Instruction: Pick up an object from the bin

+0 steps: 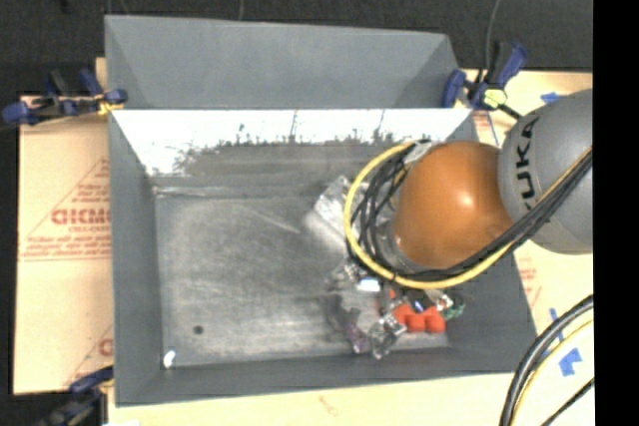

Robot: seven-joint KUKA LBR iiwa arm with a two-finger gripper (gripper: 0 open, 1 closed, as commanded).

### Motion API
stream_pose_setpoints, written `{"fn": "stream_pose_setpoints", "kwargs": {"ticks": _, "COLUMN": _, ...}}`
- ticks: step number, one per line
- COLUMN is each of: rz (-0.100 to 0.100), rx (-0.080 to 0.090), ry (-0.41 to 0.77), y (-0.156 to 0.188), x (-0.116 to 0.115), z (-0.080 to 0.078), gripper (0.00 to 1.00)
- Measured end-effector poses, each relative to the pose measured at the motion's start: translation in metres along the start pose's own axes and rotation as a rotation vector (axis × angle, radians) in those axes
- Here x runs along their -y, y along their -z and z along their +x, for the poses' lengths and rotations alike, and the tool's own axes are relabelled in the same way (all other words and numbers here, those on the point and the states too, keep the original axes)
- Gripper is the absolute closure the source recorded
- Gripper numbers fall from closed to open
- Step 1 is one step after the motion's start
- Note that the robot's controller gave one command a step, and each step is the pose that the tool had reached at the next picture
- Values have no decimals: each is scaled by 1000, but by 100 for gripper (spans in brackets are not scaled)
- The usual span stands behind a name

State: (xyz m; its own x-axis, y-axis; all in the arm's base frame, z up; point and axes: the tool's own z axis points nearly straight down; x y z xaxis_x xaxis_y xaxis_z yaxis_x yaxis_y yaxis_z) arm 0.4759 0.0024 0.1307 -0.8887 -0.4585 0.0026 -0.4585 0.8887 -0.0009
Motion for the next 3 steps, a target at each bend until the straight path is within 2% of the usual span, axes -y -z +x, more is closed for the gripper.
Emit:
{"fn": "stream_pose_setpoints", "kwargs": {"ticks": 1, "rz": 11, "rx": 25, "ry": 310, "y": -50, "x": 20, "z": 5, "gripper": 0}}
{"fn": "stream_pose_setpoints", "kwargs": {"ticks": 2, "rz": 0, "rx": 9, "ry": 305, "y": -52, "x": 18, "z": 9, "gripper": 100}}
{"fn": "stream_pose_setpoints", "kwargs": {"ticks": 3, "rz": 5, "rx": 9, "ry": 613, "y": 68, "x": 21, "z": -4, "gripper": 100}}
